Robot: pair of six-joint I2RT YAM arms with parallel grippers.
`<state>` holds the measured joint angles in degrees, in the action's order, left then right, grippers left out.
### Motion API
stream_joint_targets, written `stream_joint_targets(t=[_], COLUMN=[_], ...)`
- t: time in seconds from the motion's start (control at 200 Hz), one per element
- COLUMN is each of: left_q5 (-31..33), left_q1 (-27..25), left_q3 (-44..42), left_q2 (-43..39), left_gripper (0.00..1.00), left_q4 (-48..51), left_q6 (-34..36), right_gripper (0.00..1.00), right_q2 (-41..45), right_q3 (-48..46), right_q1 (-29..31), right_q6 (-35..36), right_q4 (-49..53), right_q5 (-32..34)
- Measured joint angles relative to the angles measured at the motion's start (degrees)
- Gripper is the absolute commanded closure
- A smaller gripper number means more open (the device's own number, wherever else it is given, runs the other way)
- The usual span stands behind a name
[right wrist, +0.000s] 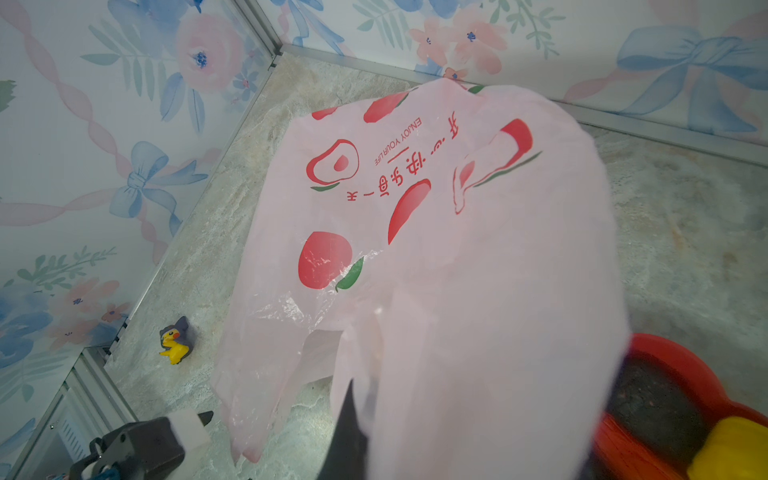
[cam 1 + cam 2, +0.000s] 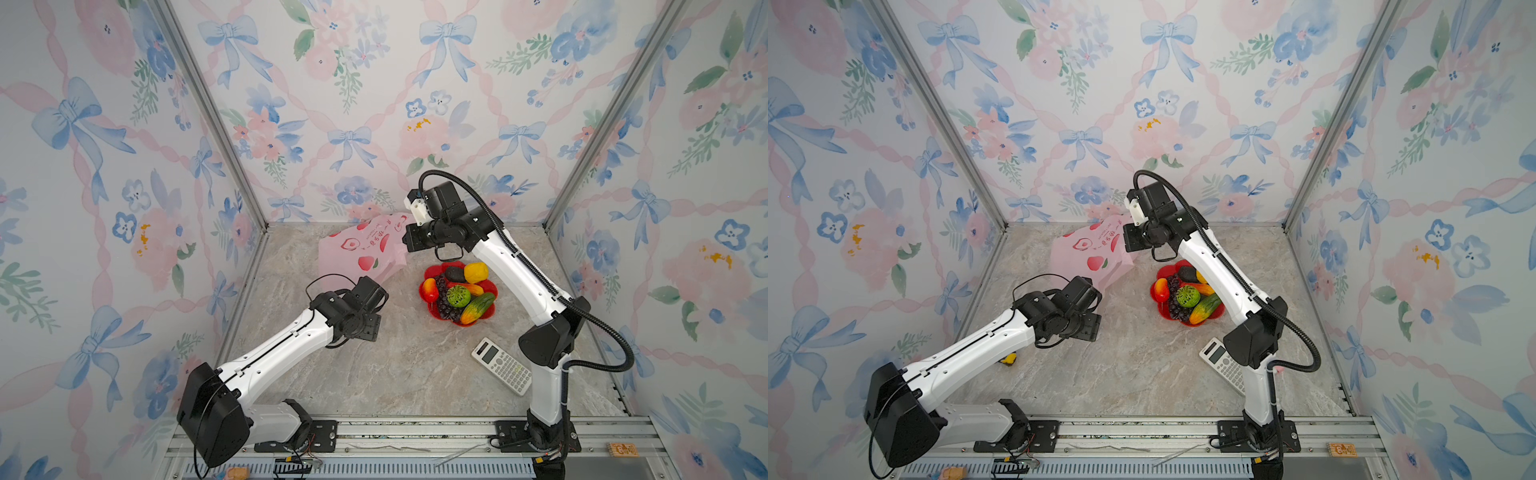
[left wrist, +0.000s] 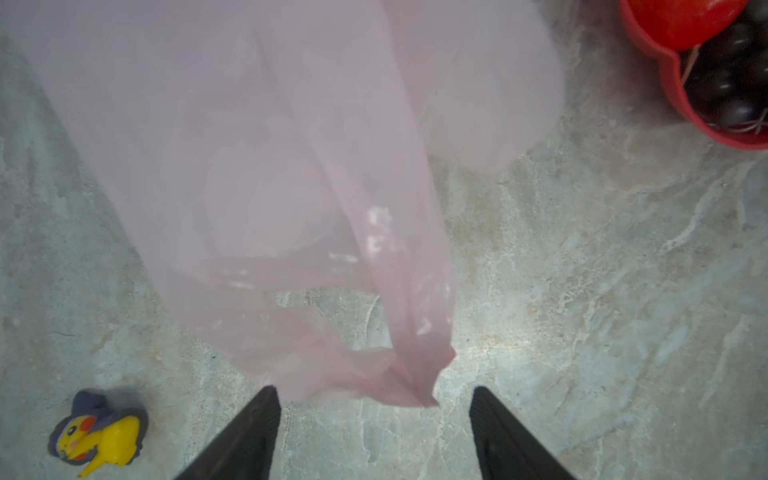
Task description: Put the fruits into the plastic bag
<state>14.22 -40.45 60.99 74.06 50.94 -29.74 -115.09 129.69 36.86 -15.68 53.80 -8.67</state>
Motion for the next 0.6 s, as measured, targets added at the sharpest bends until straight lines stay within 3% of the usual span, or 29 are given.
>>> stream_joint_targets(t=[0.235, 0.4, 0.54, 0.6], left_q5=[2.40, 3.85, 6.51, 7.63], left_q1=[-0.15, -0.68, -0.79, -0.79], left_q3=[1.03, 1.05, 1.38, 1.73], left_q2=[3.37, 6.88, 8.79, 9.27], left_gripper=[0.27, 0.33, 0.53, 0.72], left_q4=[-0.33, -1.11, -1.51, -1.55], left_q6=[0.61, 1.27, 1.97, 2.71], right_gripper=[1.00, 1.00, 1.00, 1.00], right_q2=[0.94, 1.68, 2.86, 3.30], right_q3=[-2.21, -2.78, -4.11, -4.52], right_q1=[-0.07, -0.39, -0.44, -0.48], right_q6=[0.00, -0.02, -0.07, -0.24], right_q4=[-0.02, -0.11, -0.63, -0.72], right_q5=[-0.59, -1.11, -1.62, -1.68])
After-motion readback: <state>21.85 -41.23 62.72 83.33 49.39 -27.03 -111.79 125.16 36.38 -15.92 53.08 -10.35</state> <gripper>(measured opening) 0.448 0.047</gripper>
